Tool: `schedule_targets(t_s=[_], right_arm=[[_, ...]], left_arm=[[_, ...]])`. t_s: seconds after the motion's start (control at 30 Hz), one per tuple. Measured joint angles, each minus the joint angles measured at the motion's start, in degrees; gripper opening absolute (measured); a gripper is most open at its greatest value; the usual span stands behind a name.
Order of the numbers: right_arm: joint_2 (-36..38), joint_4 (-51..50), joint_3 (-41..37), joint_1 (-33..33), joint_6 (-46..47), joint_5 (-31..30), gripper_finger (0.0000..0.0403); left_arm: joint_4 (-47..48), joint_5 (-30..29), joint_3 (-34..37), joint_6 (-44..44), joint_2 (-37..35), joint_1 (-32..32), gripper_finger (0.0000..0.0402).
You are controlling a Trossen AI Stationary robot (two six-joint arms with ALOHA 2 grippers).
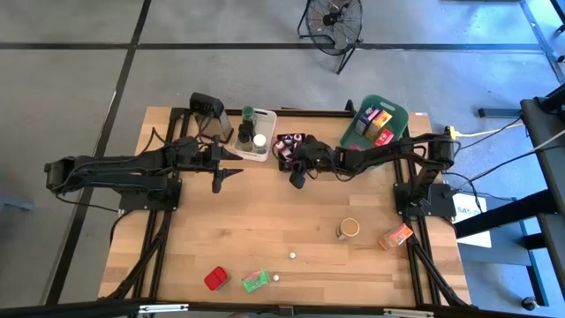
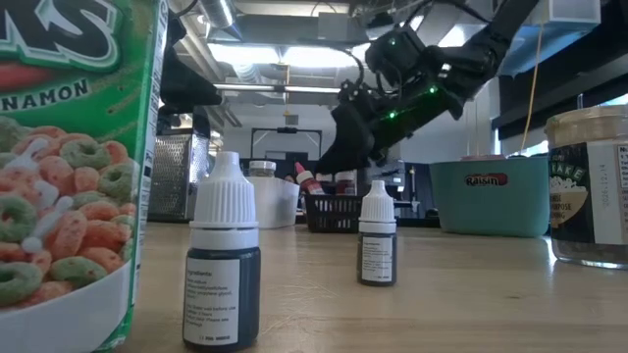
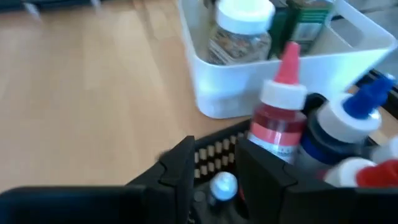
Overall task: Pick & Place Kitchen Items
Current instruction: Adjust the large pink food coloring bottle
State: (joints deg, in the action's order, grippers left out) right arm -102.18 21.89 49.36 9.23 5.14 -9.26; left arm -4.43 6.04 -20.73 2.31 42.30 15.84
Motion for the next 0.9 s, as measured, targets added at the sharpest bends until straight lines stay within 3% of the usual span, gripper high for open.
schedule_targets(t_s=[0.23,0.37,0.67,0.9], right_arm=[[2.55,-1.73,0.05,-0.25,-0.01,0.98,0.0119],[3.37,-1.71,0.05,-0.77,-0.01,1.71,0.0119],[11.03,-0.84,0.12,-2.78,0.41,20.82,0.0119],[18.27,-1.82,0.16,-7.57,0.39,29.74,0.0119]], left_arm=[[-0.35,0.00,0.00,0.00,0.02,0.00,0.0184],[-6.17,0.01,0.00,0.00,1.67,0.00,0.0184],[-26.53,0.07,-0.13,5.36,13.92,1.67,0.0184],[-28.86,2.74,-6.67,0.59,27.91,7.14,0.0184]])
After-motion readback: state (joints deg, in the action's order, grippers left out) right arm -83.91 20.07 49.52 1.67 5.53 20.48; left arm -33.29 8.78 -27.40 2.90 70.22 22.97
